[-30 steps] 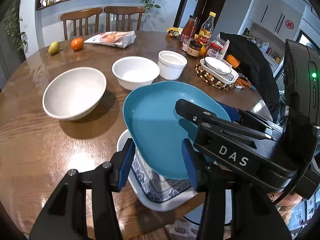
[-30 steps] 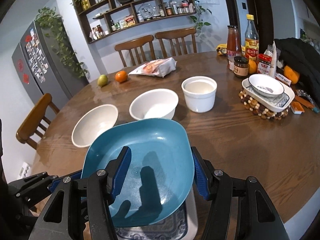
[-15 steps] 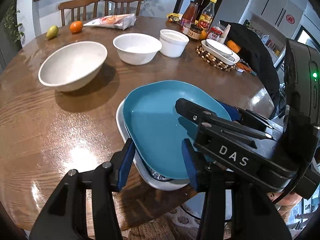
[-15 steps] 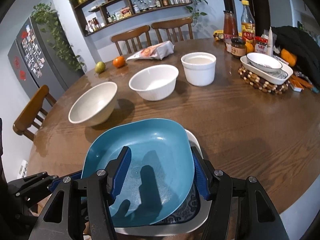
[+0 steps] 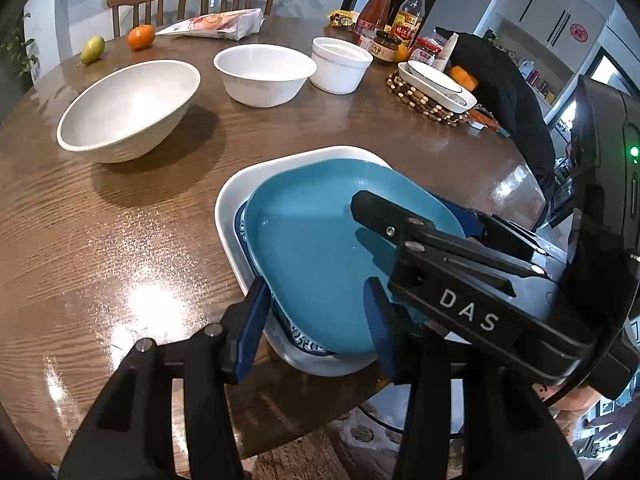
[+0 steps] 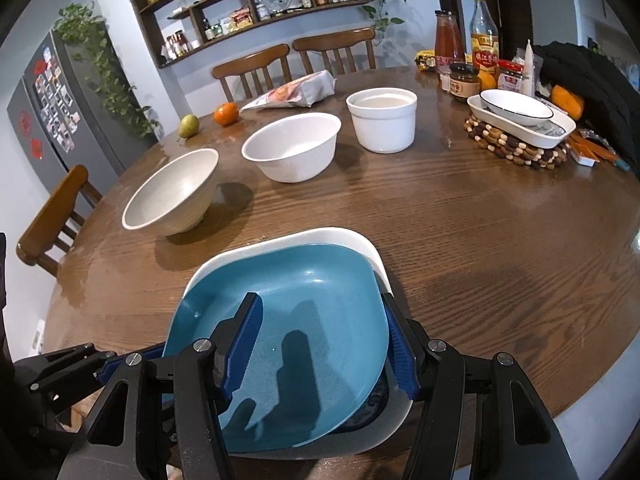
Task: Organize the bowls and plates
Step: 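Lower the teal plate onto the patterned plates and open the right tool, then move the right tool to the large white bowl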
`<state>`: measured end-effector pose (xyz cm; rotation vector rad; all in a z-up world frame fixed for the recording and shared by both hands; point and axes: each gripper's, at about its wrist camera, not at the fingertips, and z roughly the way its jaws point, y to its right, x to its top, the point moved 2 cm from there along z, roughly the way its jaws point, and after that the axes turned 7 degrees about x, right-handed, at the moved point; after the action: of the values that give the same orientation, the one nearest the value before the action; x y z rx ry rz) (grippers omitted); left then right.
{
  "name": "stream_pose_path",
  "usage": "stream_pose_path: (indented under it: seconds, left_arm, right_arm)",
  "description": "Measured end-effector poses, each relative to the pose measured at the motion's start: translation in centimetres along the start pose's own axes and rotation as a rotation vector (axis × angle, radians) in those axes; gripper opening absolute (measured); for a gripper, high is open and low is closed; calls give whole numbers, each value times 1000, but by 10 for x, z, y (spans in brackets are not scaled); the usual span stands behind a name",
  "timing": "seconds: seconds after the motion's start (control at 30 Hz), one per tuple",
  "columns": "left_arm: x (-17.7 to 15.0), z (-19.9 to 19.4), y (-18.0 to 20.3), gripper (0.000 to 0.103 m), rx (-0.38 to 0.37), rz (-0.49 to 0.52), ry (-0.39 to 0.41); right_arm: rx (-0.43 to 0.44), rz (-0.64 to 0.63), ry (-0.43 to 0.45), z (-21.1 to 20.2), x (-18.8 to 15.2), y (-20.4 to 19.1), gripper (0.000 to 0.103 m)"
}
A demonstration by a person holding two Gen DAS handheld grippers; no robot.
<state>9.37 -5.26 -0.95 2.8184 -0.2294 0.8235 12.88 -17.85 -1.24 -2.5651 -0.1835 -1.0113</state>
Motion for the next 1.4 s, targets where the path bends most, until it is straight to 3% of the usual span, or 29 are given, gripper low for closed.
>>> stream_pose_path:
  seconds: [0.6, 0.77, 0.93, 1.2, 1.4]
  left_arm:
    - [5, 1, -3, 49, -30, 5, -29]
    - [8, -6, -7, 55, -37, 3, -19]
    - [13, -18, -13, 62, -36, 2, 9]
    - [30, -41, -48, 65, -29, -101, 72]
    - [43, -63, -92, 68, 40, -216, 138]
  right_arm:
    - [-3, 27, -5, -1, 0, 3, 62]
    - [-31, 19, 9, -6, 3, 3, 62]
    - [-18, 23, 34, -14, 9, 2, 70]
    - [-16, -8, 67, -22, 29, -15, 78]
    - [77, -42, 74, -27, 58, -38, 79]
